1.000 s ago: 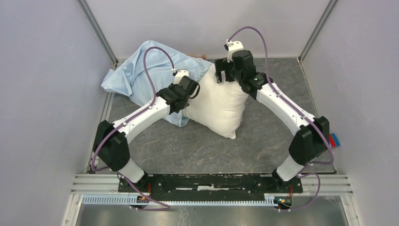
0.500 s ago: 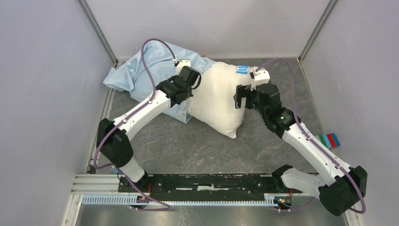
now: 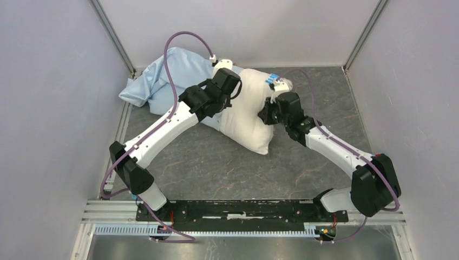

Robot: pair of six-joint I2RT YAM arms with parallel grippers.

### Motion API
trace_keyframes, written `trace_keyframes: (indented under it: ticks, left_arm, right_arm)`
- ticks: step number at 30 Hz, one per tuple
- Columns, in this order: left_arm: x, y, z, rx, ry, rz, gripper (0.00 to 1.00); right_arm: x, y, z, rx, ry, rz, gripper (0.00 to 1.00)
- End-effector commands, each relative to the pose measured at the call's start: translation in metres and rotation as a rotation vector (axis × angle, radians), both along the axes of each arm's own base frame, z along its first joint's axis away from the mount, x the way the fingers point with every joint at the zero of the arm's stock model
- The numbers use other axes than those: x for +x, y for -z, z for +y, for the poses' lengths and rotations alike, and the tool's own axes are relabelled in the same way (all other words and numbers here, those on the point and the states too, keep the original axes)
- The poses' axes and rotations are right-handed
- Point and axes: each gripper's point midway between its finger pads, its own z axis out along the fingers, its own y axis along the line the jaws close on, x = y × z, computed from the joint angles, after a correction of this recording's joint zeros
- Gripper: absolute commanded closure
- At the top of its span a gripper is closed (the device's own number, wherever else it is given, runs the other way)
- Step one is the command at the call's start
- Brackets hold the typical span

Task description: Put the pillow into the pillowcase

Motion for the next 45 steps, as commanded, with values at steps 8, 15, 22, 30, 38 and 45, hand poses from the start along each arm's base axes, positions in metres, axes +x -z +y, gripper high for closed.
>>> trace_keyframes:
  ticks: [8, 15, 22, 30, 38, 45]
  left_arm:
    - [-0.06, -0.16, -0.117, -0.459, 0.414, -0.11, 0.97]
    - [-0.072, -0.194, -0.141, -0.596, 0.562, -0.095, 0.98]
    - [-0.041, -0.135, -0.13, -0.536, 0.453, 0.033, 0.98]
    - [-0.023, -0.096, -0.098, -0.479, 0.347, 0.081, 0.98]
    - [-0.022, -0.098, -0.09, -0.488, 0.369, 0.083, 0.98]
    - [-0.025, -0.105, -0.103, -0.52, 0.429, 0.092, 0.98]
  right_arm:
    - [-0.002, -0.177, 0.07, 0.231, -0.088, -0.318, 1.0]
    - [-0.015, -0.071, 0.063, 0.096, -0.02, -0.16, 1.0]
    - [-0.027, -0.06, 0.023, -0.068, 0.043, -0.177, 0.33]
    - [-0.059, -0.07, -0.021, -0.203, 0.018, -0.235, 0.02]
    - [-0.09, -0.005, -0.025, -0.323, -0.077, -0.214, 0.02]
    - [-0.079, -0.001, 0.016, -0.305, -0.174, -0.205, 0.3]
